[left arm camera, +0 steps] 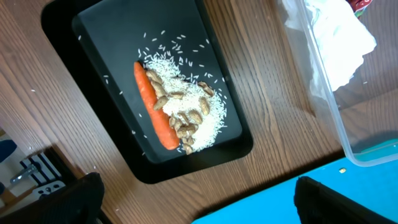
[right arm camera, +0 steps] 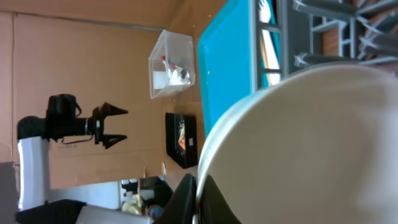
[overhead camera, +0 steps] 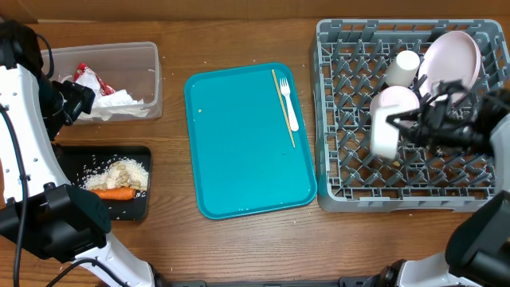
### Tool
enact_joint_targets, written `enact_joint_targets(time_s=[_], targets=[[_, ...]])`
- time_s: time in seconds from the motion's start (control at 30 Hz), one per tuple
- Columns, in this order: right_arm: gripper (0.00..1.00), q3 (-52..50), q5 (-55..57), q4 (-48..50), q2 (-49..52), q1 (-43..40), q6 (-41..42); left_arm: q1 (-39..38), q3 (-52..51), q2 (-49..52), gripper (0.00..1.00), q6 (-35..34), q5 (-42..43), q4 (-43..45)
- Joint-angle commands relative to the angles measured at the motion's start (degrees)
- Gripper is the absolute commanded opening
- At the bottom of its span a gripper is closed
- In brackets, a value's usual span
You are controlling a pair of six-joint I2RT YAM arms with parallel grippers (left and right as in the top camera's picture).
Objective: Sort waste into correct bins and load items into the dishwasher rack
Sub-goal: 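Carry the white bowl to the rack and lower it upside down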
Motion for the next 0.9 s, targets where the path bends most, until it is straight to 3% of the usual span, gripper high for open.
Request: enact_joint_targets(time_s=[0.0,0.27,0.47,0.6,0.87], targets=[[0.04,-6.0,-6.9,6.7,-0.2,-0.6,0.0,-0.3,-0.1,-1.6,1.00,0.1,0.0,-0.1],[0.04,-7.3,-5.8,10.8,-0.1,-6.7,2.0,-0.3,-0.1,-1.6,1.00,0.1,0.0,-0.1],[0.14,-7.3,-3.5,10.1,-0.1,-10.0,2.9,-0.3,-0.1,-1.6,1.00,0.1,0.0,-0.1],[0.23,-7.1,1.8,12.2,-0.1,-10.6,9.2,-0.3,-0.1,-1.6,1.00,0.1,0.0,-0.1],[0.24,-2.0,17.8,15.5,-0.1,-10.7,24.0,-0.3,-0.1,-1.6,1.00,0.1,0.0,-0.1]])
